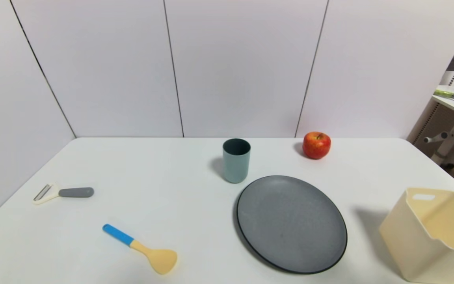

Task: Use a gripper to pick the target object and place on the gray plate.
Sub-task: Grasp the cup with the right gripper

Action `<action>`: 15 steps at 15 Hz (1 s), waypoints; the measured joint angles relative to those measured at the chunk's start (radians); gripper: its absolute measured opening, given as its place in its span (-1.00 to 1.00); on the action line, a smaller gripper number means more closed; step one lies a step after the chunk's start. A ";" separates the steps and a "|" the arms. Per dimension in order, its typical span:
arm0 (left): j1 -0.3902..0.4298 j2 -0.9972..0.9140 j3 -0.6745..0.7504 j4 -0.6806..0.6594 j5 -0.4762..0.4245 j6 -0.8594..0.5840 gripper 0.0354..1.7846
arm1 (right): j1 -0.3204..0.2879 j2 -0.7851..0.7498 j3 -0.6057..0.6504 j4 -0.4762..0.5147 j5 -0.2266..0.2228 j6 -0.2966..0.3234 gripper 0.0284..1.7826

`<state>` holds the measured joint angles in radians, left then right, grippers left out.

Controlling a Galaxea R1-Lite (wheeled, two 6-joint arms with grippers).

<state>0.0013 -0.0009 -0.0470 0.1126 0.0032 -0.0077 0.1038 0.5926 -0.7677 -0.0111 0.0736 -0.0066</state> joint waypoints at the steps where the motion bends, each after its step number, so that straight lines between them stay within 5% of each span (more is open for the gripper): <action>1: 0.000 0.000 0.000 0.000 0.000 0.000 0.89 | 0.032 0.071 -0.081 0.000 0.024 -0.001 0.92; 8: 0.000 0.000 0.000 0.000 0.000 0.001 0.89 | 0.379 0.560 -0.596 0.027 0.082 -0.003 0.92; 15: 0.000 0.000 0.000 0.000 0.000 0.001 0.89 | 0.488 0.960 -0.997 0.217 0.124 -0.080 0.92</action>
<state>0.0013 -0.0009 -0.0470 0.1126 0.0032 -0.0070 0.5917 1.5528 -1.7645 0.2064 0.1977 -0.0870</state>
